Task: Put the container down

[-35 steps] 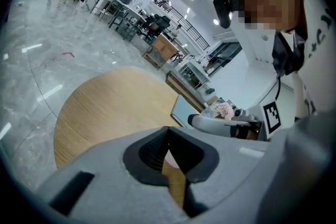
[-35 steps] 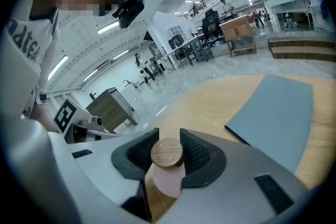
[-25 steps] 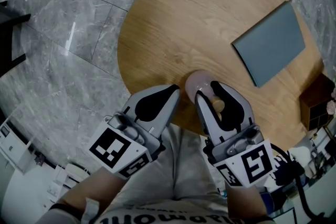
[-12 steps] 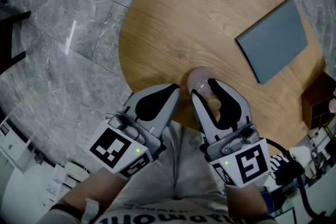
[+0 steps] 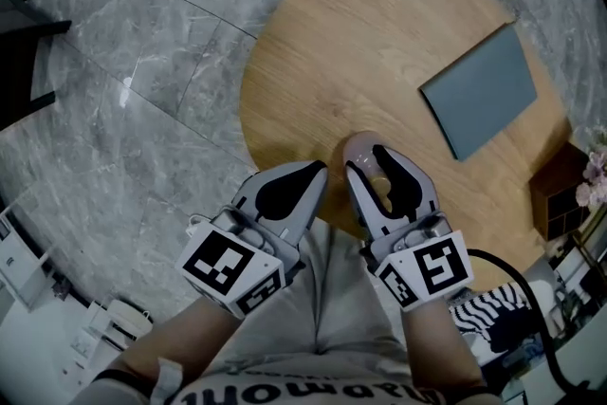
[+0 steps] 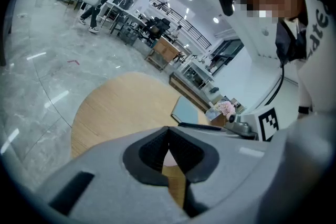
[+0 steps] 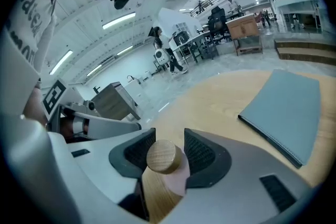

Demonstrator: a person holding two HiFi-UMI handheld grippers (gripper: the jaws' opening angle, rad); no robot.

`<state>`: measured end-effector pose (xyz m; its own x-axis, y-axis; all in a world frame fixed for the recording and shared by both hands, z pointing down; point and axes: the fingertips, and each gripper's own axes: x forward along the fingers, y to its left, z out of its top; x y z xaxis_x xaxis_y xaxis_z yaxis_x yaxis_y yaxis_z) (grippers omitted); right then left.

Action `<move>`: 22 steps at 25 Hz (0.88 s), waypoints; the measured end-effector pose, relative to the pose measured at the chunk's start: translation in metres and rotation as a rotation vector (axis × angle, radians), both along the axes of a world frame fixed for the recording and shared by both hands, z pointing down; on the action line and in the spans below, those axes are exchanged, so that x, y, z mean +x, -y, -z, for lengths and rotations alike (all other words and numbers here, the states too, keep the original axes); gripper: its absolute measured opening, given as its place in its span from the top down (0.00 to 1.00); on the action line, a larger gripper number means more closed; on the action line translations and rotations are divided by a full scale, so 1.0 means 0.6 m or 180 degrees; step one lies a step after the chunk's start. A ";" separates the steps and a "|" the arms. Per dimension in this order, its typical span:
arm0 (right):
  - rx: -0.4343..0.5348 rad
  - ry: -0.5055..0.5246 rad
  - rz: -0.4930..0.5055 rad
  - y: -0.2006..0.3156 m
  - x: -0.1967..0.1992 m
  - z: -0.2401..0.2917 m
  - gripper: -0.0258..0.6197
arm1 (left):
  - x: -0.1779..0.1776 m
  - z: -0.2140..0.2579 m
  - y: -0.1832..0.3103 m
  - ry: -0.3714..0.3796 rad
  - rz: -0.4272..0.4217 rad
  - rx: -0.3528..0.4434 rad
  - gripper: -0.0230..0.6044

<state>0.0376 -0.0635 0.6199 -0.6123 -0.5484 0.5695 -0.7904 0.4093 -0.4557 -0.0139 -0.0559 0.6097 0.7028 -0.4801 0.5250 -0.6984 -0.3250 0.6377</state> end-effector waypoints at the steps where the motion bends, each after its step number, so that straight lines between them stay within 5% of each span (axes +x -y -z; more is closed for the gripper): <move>1: -0.0021 -0.0064 0.0046 -0.001 -0.001 -0.002 0.72 | 0.000 0.005 -0.005 0.0020 -0.0027 -0.0022 0.94; 12: -0.0396 -0.0595 0.0664 -0.025 -0.022 -0.017 0.55 | -0.014 0.145 -0.014 0.0207 -0.0251 0.0181 0.94; 22: -0.1120 -0.0030 -0.0152 0.010 0.019 0.122 0.54 | -0.066 0.293 0.035 0.0155 -0.0045 0.0239 0.94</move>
<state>0.0488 -0.0693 0.5470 -0.5845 -0.3454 0.7342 -0.8097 0.1910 -0.5548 -0.0536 -0.0769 0.4341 0.6844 -0.5095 0.5216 -0.7229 -0.3807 0.5766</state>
